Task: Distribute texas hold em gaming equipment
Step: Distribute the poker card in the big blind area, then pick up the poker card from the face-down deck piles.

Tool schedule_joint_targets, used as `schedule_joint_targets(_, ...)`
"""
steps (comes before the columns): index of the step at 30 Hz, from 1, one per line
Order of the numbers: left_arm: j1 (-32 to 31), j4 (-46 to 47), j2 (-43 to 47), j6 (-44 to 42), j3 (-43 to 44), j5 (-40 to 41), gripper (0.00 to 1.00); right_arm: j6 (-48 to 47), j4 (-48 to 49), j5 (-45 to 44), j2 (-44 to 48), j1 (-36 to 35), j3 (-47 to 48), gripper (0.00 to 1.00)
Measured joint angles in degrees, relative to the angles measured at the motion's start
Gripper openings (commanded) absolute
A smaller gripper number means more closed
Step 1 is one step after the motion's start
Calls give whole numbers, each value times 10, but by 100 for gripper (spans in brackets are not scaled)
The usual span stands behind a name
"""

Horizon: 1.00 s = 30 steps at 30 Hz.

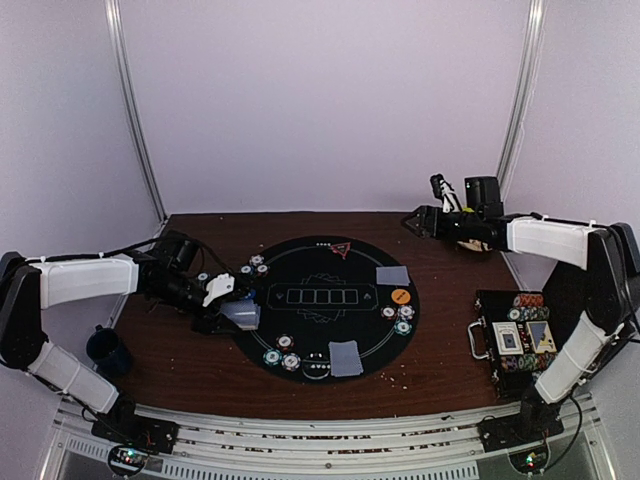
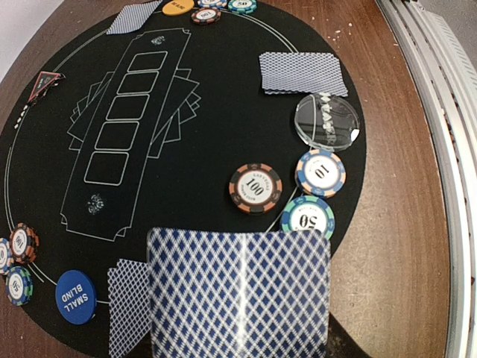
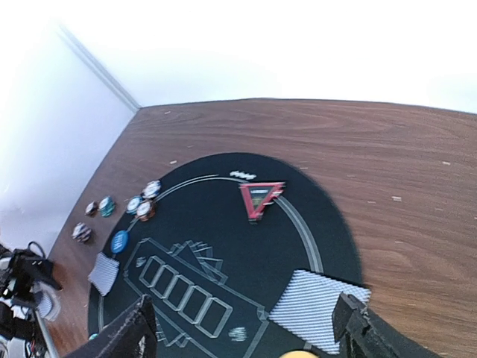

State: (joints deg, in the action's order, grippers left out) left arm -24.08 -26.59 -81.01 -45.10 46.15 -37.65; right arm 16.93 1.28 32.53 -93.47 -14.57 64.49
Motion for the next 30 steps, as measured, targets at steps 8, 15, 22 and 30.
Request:
schedule_joint_targets(8,0,0,0,0,0,1,47,23,64,-31,14,-158,-41,87)
schedule_joint_targets(15,0,0,1,0,0,1,47,48,154,-59,-31,-288,-41,92)
schedule_joint_targets(22,0,0,4,0,0,1,48,87,211,-74,-161,-375,3,93)
schedule_joint_targets(30,0,0,5,0,0,1,47,148,283,-70,-235,-409,41,94)
